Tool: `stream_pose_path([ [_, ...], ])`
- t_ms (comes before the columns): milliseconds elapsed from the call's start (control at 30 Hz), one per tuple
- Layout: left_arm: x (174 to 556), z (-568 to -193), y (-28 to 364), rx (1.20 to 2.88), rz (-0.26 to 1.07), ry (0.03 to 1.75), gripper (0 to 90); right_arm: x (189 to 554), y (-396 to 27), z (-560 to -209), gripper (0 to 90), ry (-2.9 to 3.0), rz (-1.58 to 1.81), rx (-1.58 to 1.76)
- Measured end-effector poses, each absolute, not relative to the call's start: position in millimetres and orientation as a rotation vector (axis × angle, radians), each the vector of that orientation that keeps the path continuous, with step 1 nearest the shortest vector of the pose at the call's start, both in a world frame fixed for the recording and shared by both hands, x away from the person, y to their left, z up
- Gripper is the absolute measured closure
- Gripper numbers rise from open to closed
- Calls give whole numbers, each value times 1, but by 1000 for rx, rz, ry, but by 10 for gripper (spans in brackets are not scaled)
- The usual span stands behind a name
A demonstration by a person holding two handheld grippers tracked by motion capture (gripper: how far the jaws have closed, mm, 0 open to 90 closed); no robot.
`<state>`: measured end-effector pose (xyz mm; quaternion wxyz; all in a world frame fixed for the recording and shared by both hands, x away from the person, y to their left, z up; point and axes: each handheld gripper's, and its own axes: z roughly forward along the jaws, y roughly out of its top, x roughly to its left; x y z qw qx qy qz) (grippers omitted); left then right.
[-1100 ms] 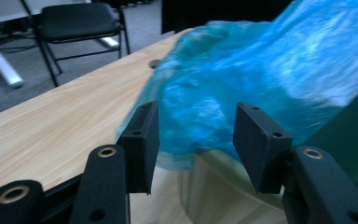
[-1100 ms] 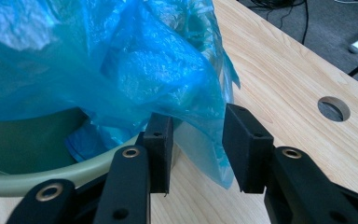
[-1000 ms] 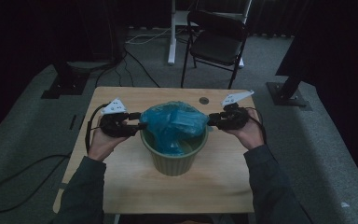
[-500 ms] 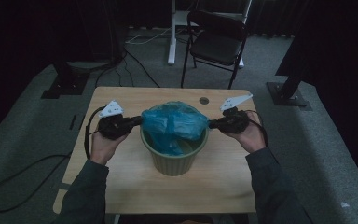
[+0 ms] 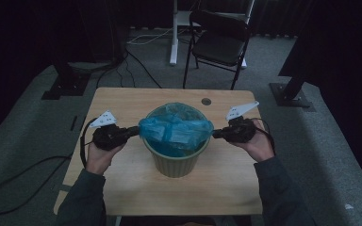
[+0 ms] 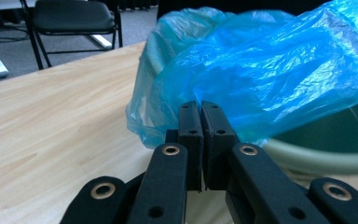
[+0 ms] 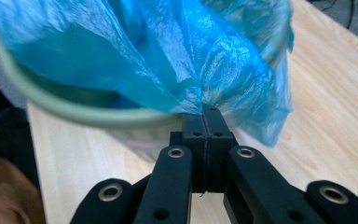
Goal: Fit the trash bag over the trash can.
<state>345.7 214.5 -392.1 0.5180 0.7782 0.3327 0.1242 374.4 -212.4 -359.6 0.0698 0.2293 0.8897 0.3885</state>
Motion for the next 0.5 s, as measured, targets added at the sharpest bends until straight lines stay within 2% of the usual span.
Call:
stream_pose_path([
  [500, 334, -407, 213, 1869, 235, 799, 875, 359, -200, -374, 900, 2789, 1167, 609],
])
